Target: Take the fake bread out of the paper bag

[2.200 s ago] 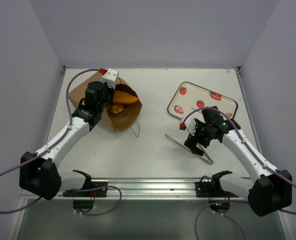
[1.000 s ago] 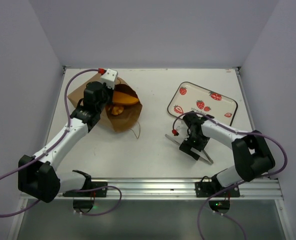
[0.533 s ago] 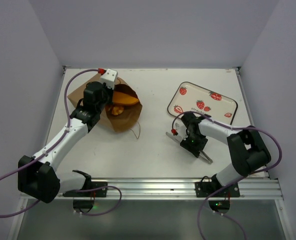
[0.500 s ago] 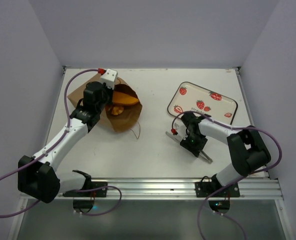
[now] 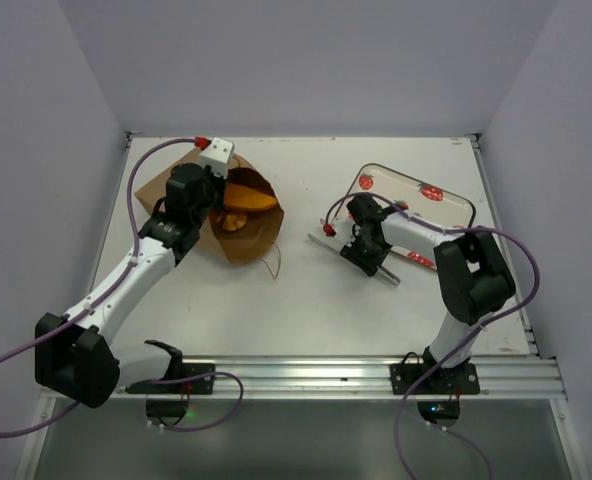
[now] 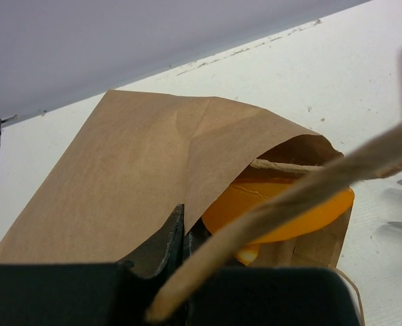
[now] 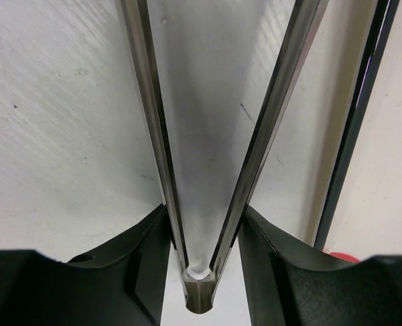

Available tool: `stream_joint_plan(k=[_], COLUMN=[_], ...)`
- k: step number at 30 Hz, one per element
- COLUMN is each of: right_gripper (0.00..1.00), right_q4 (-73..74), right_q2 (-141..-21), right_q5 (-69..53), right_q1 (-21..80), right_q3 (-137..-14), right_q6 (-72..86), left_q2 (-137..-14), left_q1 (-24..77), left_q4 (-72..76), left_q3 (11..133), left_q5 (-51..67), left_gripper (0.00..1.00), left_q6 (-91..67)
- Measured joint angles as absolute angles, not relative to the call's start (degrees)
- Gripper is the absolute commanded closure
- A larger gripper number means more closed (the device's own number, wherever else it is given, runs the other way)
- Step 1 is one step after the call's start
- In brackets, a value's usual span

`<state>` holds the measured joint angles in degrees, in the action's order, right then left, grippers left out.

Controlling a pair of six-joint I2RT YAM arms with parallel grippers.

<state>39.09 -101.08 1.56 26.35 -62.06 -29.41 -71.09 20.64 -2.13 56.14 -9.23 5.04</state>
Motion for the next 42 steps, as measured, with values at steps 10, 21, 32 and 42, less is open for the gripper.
stream_joint_plan(k=[10, 21, 32, 42], right_gripper=[0.40, 0.36, 0.44, 0.30], right_q4=[34.24, 31.57, 29.58, 28.73], right_q2=[-100.64, -100.99, -100.44, -100.53], right_q5=[-2.76, -6.96, -8.36, -8.36], right_q1=[26.35, 26.17, 25.02, 24.75], right_q3=[-61.28, -61.14, -60.14, -60.14], right_q6=[-28.05, -26.59, -25.10, -24.01], left_q2=[-70.65, -69.91, -69.56, -69.08], left_q1=[20.64, 20.64, 20.64, 20.64], left_q4=[-2.26, -2.26, -2.28, -2.26], left_q3=[55.99, 55.40, 55.37, 54.72], left_q5=[-9.23, -9.26, -9.23, -9.23], left_gripper=[1.00, 1.00, 1.00, 1.00], left_q6=[5.04, 5.04, 5.04, 5.04])
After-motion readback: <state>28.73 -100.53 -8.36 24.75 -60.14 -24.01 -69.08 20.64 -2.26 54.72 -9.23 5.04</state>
